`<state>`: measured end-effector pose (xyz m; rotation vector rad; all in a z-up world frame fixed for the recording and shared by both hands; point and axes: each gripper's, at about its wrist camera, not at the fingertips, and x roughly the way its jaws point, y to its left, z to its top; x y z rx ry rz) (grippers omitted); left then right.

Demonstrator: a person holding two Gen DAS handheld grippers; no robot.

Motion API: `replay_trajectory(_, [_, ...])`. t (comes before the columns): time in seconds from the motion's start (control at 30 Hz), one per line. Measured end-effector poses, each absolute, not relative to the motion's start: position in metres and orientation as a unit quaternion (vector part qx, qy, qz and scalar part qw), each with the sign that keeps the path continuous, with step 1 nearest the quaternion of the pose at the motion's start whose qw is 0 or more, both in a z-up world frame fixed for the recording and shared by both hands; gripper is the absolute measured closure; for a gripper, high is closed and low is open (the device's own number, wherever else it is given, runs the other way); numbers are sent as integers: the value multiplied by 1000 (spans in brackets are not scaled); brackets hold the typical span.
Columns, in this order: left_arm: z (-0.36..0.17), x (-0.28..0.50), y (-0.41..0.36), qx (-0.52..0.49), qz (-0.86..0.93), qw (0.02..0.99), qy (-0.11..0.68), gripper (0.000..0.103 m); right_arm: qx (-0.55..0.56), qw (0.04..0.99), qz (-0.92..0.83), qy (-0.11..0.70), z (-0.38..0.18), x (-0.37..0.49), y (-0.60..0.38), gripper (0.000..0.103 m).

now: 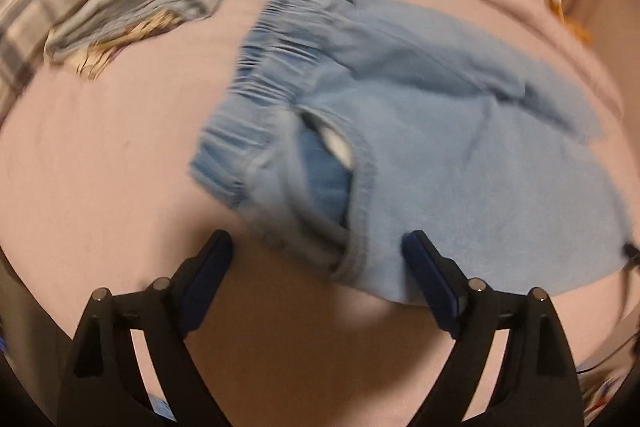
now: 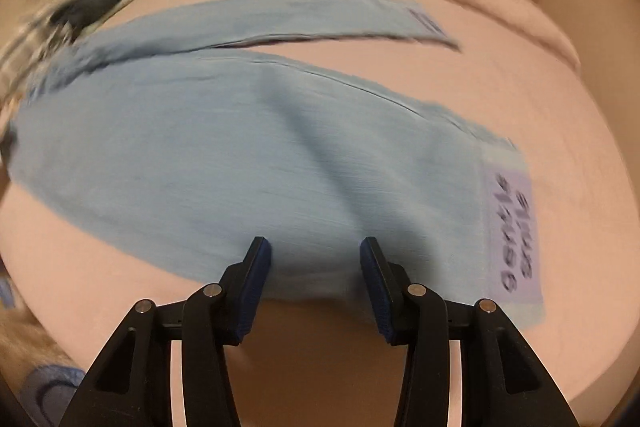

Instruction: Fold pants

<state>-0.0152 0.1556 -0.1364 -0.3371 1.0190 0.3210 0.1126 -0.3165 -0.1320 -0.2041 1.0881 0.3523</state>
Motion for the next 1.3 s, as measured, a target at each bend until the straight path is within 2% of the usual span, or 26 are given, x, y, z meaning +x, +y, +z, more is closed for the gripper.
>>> replay_trajectory(0.17, [-101,10,169,-140,157,872,442,16,-121,848,84,509,-118,136,-312,57])
replay_trajectory(0.37, [-82,81,196,-77,155,894,413,16,-118,848,252,452,-92,177,-209,56])
replay_trajectory(0.57, [-103,152,249,-76,146,877,452,16,-165,824,352,411,-94,253,-100,56])
replay_trajectory(0.67, [-116,178,269,-84,151,862,476,17,-205,811,370,404,-106,263,-81,56])
replay_trajectory(0.9, [-134,201,287,-107,103,849,508,17,-289,765,404,410,-126,296,-10,56])
replay_trajectory(1.03, [-140,205,291,-112,87,847,512,28,-329,725,418,437,-144,312,0,55])
replay_trajectory(1.13, [-137,204,283,-102,67,854,506,49,-341,718,423,435,-147,319,1,38])
replay_trajectory(1.2, [-133,206,276,-87,64,855,508,57,-324,710,431,454,-149,325,-2,35])
replay_trajectory(1.23, [-132,206,274,-87,59,856,507,63,-307,703,437,470,-151,329,-4,37])
replay_trajectory(1.3, [-129,207,274,-84,68,858,502,63,-296,689,458,478,-147,325,-5,57])
